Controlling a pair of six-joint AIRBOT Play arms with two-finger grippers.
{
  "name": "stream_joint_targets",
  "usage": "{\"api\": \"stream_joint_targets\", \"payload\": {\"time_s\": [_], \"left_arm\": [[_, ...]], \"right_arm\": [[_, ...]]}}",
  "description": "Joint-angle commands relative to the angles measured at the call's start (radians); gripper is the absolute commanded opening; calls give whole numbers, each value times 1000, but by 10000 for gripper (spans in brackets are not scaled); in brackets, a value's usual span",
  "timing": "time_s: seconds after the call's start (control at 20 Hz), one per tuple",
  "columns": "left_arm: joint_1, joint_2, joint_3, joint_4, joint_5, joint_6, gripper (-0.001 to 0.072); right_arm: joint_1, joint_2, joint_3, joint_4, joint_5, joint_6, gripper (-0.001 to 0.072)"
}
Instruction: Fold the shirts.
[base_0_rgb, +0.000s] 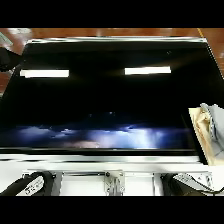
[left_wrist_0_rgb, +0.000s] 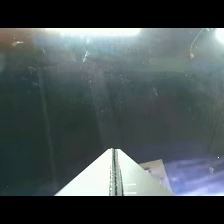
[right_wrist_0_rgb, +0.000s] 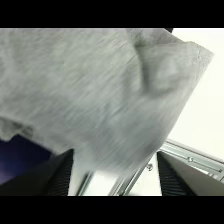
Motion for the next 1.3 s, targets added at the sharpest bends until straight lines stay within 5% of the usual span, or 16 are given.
{"api": "stream_joint_targets", "payload": {"time_s": [0.0,0.2,0.35,0.5,0.6,0.85,1.25], "left_arm": [[-4,-5,0,0,4,6,33],[-150,-57,0,41,9,78,32],[-342,-159,0,320,-9,-82,31],[-534,-297,0,610,-168,-187,47],[-603,-363,0,616,-220,-253,709],[-624,-373,-16,446,-121,-254,700],[-618,-378,-83,444,-43,-262,700]], "right_arm": [[0,18,0,-5,-49,-29,638],[79,104,118,314,-291,-157,636],[340,185,141,348,-451,-203,637],[700,160,133,226,-291,-177,649],[874,92,122,150,-169,-111,673],[1053,-38,122,129,-95,-55,672],[1146,-67,122,155,-114,-54,672]]}}
